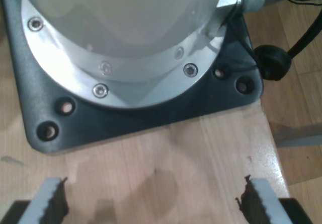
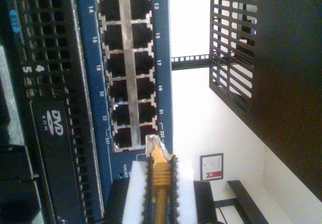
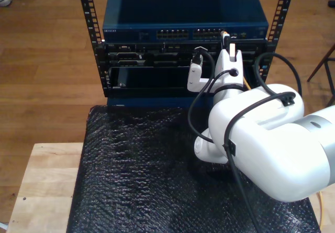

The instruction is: Grab the cable and plug it in

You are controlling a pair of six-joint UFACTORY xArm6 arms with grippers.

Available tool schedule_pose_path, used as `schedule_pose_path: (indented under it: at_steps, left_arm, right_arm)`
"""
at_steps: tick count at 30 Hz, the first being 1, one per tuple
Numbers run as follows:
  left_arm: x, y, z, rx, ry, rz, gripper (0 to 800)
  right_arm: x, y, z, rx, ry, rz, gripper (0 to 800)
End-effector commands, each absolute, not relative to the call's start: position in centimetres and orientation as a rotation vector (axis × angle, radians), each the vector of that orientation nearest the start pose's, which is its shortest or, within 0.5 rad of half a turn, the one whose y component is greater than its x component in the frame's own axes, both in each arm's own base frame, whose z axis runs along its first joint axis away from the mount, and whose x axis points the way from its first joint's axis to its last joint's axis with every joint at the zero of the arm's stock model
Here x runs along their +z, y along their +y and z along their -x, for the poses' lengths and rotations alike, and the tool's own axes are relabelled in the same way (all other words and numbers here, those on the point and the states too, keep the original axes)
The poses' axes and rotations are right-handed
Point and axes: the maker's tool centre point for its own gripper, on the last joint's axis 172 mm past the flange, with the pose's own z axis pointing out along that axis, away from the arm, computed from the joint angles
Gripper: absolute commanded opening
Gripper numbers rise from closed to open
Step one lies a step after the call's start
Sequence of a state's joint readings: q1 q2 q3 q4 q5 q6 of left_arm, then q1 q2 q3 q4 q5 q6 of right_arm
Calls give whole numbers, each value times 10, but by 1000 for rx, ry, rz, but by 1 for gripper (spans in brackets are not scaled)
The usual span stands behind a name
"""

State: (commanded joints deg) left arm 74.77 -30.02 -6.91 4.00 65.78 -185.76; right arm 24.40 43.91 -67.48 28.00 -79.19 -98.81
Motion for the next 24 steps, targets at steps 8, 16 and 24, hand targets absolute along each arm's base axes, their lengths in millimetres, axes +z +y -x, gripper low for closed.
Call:
schedule_pose_path:
  at_steps: [8, 16, 24]
  left_arm:
    - [41, 109, -14, -436, 2768, 2239, 800]
    - [41, 109, -14, -436, 2768, 2239, 800]
    - [41, 109, -14, -436, 2768, 2239, 800]
  right_arm:
    - [273, 154, -657, 1271, 1019, -1127, 0]
    - [272, 154, -657, 1270, 1019, -1128, 0]
    - [272, 154, -657, 1270, 1019, -1128, 0]
